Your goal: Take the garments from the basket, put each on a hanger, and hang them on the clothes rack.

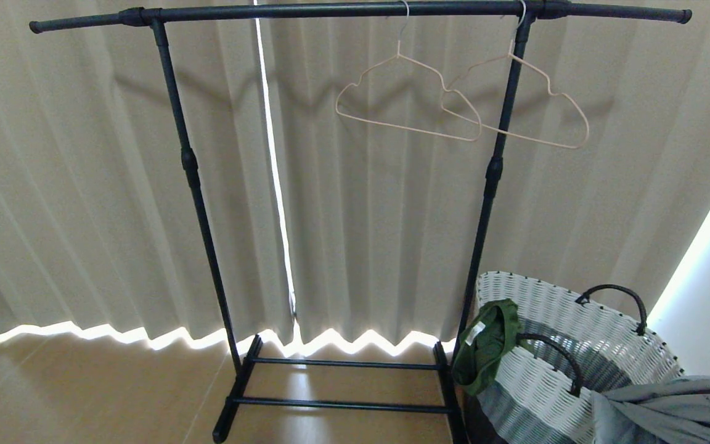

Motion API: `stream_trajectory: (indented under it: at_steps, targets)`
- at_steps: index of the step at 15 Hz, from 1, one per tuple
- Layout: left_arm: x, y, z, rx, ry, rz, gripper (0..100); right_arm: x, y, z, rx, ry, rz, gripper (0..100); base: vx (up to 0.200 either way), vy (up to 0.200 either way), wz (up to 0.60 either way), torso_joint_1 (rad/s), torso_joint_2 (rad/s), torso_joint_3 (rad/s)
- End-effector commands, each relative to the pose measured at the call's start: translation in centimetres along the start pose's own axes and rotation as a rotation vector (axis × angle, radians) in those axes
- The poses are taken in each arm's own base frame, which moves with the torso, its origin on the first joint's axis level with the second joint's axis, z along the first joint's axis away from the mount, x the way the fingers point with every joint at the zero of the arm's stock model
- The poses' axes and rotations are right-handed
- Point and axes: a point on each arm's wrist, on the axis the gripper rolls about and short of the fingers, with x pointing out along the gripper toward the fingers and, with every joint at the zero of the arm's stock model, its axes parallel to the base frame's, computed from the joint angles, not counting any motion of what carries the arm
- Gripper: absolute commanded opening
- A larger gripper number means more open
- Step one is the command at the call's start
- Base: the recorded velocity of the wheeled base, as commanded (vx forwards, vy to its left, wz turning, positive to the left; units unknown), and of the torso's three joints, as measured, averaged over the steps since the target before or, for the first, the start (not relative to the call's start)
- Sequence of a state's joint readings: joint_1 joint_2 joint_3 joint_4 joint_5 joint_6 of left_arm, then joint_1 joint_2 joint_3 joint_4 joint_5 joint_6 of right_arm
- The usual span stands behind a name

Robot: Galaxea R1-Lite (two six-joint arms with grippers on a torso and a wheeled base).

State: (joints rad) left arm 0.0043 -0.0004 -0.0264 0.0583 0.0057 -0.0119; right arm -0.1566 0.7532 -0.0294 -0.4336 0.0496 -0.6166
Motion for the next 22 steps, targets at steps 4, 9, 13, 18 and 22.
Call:
stream_trajectory:
  at_steps: [4,9,13,18,22]
  targets:
    - [0.0,0.0,0.0,0.000,-0.001,0.001,100,0.3,-0.1,0.4,0.000,-0.027,0.052,0,0.000,0.000,0.00,0.000,0.00,0.000]
    - [0.0,0.0,0.0,0.000,0.001,0.001,100,1.2,-0.8,2.0,0.140,-0.103,0.181,0,0.000,0.000,0.00,0.000,0.00,0.000]
    - [0.0,0.0,0.0,0.056,0.002,-0.002,100,2.7,-2.2,4.3,0.242,-0.163,0.282,0,0.000,0.000,0.00,0.000,0.00,0.000]
    - [0.0,0.0,0.1,0.147,-0.007,-0.020,100,3.5,-3.0,9.4,0.227,-0.295,0.441,0,0.000,0.000,0.00,0.000,0.00,0.000]
    - [-1.3,-0.5,6.4,0.162,-0.174,-0.197,100,3.9,-2.8,15.3,0.236,-0.435,0.611,0,0.000,0.000,0.00,0.000,0.00,0.000]
